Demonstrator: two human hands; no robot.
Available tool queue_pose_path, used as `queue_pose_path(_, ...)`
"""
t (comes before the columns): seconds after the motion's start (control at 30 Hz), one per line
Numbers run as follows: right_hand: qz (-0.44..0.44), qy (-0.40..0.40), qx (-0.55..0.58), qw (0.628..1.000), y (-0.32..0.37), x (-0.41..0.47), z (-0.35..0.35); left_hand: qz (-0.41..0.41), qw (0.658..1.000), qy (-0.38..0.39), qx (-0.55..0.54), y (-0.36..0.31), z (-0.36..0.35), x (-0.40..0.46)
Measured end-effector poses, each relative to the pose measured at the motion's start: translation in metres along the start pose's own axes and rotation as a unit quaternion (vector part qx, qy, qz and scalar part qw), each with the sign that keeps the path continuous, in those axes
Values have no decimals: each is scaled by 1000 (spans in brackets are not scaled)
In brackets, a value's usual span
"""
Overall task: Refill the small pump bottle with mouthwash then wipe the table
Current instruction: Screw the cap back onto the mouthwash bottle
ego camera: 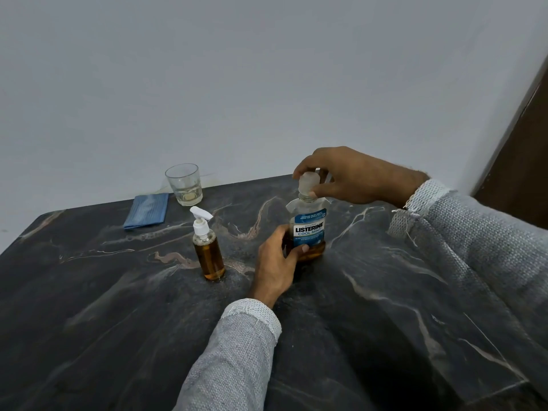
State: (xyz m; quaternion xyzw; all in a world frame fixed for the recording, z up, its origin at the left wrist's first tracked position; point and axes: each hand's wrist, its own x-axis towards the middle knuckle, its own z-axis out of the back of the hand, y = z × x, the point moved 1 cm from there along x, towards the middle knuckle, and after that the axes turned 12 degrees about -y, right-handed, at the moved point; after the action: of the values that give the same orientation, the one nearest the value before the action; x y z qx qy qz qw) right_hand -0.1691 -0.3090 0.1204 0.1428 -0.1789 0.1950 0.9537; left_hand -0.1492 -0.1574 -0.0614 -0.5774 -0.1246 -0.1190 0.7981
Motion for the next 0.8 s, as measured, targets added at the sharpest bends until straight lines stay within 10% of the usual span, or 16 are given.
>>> queue_pose_path(0.8,-40,4,-81,996,-2,12,-1,8,1000,6,3,-6,3,-2)
